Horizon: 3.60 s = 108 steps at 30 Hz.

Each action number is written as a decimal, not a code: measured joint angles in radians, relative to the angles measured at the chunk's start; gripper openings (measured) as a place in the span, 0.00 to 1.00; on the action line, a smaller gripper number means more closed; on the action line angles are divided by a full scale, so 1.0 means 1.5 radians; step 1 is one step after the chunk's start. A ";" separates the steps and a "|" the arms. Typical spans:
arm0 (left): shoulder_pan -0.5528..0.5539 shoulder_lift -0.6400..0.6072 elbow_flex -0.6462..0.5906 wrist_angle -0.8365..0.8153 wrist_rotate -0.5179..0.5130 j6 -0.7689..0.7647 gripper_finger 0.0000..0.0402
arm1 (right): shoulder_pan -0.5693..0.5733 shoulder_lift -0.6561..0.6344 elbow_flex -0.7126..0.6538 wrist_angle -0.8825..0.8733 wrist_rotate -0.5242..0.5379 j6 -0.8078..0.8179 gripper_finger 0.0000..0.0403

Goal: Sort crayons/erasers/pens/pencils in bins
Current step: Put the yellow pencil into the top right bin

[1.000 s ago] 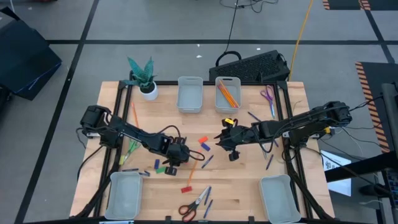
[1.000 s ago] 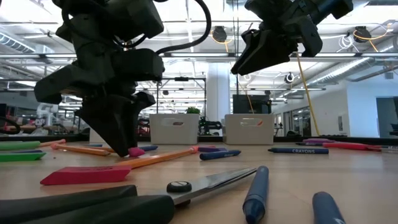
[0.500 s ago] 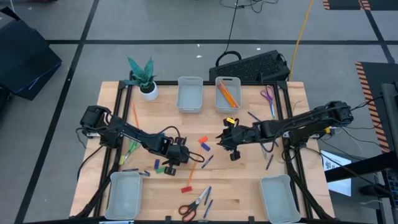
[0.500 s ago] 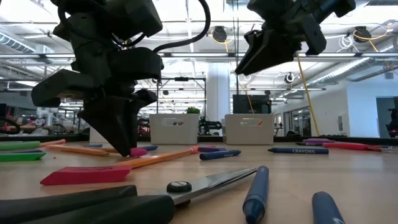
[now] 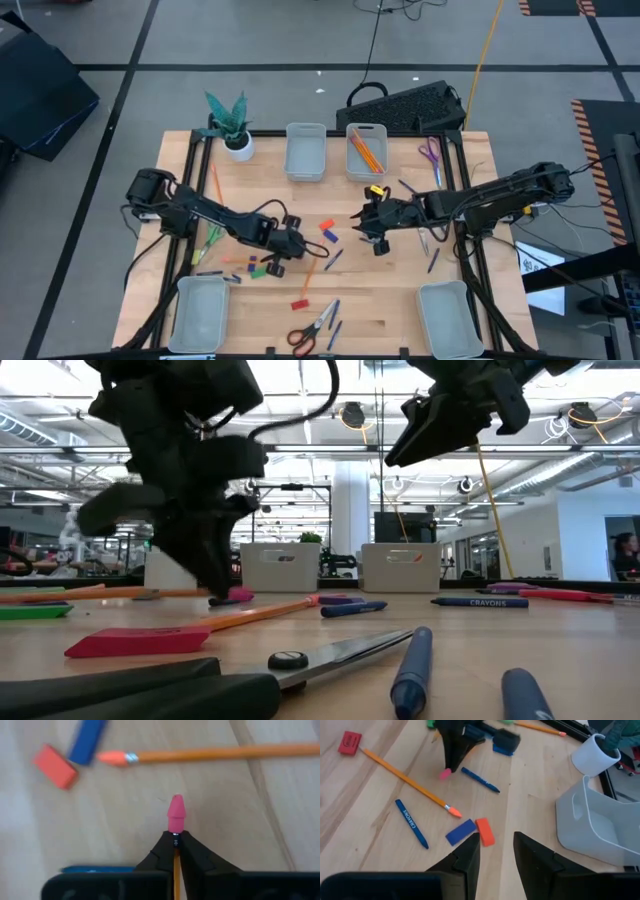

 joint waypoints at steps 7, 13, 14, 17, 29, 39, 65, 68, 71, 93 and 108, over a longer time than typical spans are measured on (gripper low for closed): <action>-0.014 -0.115 0.001 0.019 0.001 0.005 0.05 | 0.000 0.000 0.000 0.008 0.000 0.009 0.31; -0.010 -0.194 0.000 0.188 0.014 0.044 0.03 | -0.001 0.012 -0.062 0.235 -0.003 -0.010 0.46; -0.008 -0.200 -0.005 0.227 0.021 0.049 0.03 | -0.001 0.021 -0.078 0.289 -0.003 -0.010 0.48; -0.007 -0.202 -0.027 0.362 0.038 0.063 0.03 | -0.001 0.056 -0.113 0.465 -0.028 0.022 0.51; -0.004 -0.192 -0.131 0.728 0.003 0.070 0.04 | 0.020 0.167 -0.088 0.730 -0.086 0.036 0.50; 0.024 -0.191 -0.134 0.833 0.021 0.058 0.05 | 0.018 0.176 -0.088 0.869 -0.142 -0.008 0.50; 0.028 -0.192 -0.134 0.881 0.085 0.070 0.05 | 0.038 0.170 -0.009 0.737 -0.013 -0.028 0.49; 0.028 -0.192 -0.134 0.897 0.090 0.070 0.05 | 0.029 0.171 -0.009 0.759 -0.067 -0.012 0.47; 0.029 -0.192 -0.133 0.906 0.090 0.072 0.05 | 0.024 0.171 -0.009 0.768 -0.089 -0.004 0.40; 0.040 -0.160 -0.118 0.977 0.097 0.082 0.05 | 0.002 0.171 0.002 0.788 -0.125 -0.028 0.40; 0.033 -0.140 -0.104 0.958 0.091 0.092 0.04 | 0.004 0.172 0.012 0.697 -0.104 -0.033 0.10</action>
